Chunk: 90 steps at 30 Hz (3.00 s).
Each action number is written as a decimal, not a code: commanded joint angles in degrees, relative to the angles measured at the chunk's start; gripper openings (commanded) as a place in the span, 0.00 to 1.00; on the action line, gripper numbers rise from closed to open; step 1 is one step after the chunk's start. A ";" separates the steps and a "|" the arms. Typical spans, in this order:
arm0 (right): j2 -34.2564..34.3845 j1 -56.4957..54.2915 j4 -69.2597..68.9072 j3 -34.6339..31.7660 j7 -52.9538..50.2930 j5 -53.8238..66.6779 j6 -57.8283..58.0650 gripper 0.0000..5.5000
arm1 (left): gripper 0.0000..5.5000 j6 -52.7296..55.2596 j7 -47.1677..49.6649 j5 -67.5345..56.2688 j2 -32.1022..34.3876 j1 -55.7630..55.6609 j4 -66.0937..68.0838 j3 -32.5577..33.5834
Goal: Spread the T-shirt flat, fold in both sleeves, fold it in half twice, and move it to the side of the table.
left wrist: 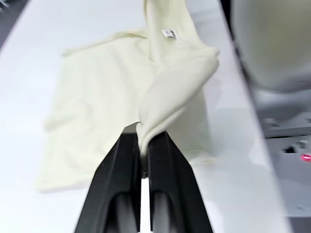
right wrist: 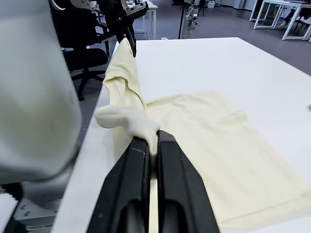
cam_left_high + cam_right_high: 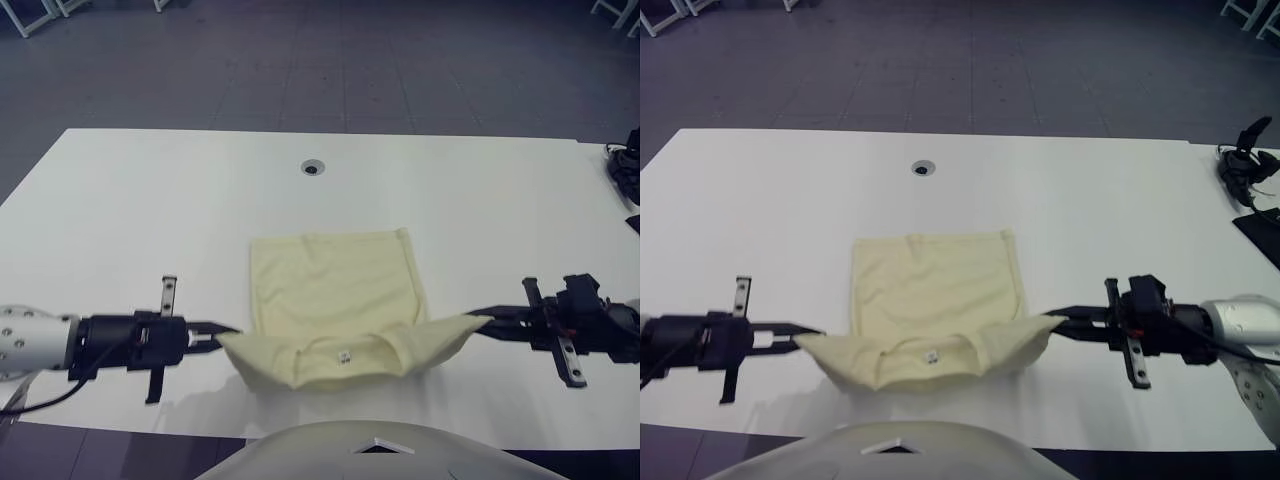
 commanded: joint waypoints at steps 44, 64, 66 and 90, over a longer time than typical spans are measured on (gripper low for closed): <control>27.77 -51.92 60.40 34.89 -26.93 -73.27 -35.77 0.88 | 0.80 21.01 40.67 20.61 -36.07 -38.39 31.94 -2.57; 4.97 -23.20 9.09 37.95 -4.22 -48.78 -21.06 0.98 | 0.98 25.97 41.47 18.72 -36.84 -28.96 8.13 -4.60; 10.75 -23.49 12.00 38.98 -9.04 -52.60 -22.72 0.98 | 0.98 25.86 41.29 18.68 -37.02 -28.89 7.87 -5.32; 22.41 -27.01 9.56 19.96 -27.51 -39.23 -31.36 0.98 | 0.98 -7.41 35.38 39.98 -27.22 -13.32 15.27 -16.13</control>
